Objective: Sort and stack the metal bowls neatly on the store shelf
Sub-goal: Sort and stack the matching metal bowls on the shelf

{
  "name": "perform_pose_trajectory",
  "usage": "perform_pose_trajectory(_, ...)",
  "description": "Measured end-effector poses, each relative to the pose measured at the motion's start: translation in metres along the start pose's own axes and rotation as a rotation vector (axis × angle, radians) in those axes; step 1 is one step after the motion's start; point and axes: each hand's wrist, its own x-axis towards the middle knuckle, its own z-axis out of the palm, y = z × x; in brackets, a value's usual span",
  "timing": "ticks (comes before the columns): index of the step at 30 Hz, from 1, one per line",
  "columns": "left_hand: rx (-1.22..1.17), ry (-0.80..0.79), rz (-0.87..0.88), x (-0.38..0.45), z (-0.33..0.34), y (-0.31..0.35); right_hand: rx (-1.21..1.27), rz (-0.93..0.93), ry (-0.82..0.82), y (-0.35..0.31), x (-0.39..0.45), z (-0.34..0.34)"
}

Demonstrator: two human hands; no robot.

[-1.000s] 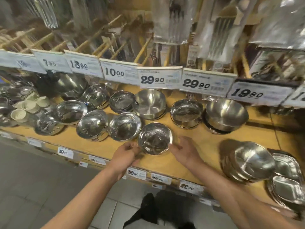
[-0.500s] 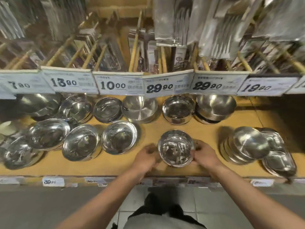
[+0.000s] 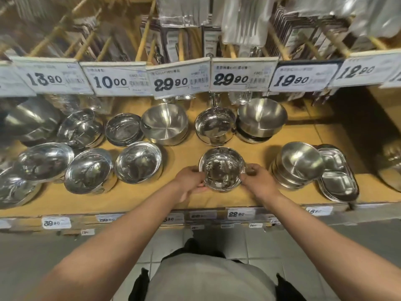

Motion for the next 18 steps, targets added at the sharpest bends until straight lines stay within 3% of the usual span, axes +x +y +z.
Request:
perform_pose_trajectory(9,-0.084,0.041,-0.020,-0.019,0.014,-0.005,-0.075,-0.049,-0.102,-0.005,-0.007,-0.014)
perform_pose_trajectory(18,-0.055,0.079,-0.018,-0.028,0.016,-0.009,0.018,-0.041,-0.168,0.000,-0.012,-0.017)
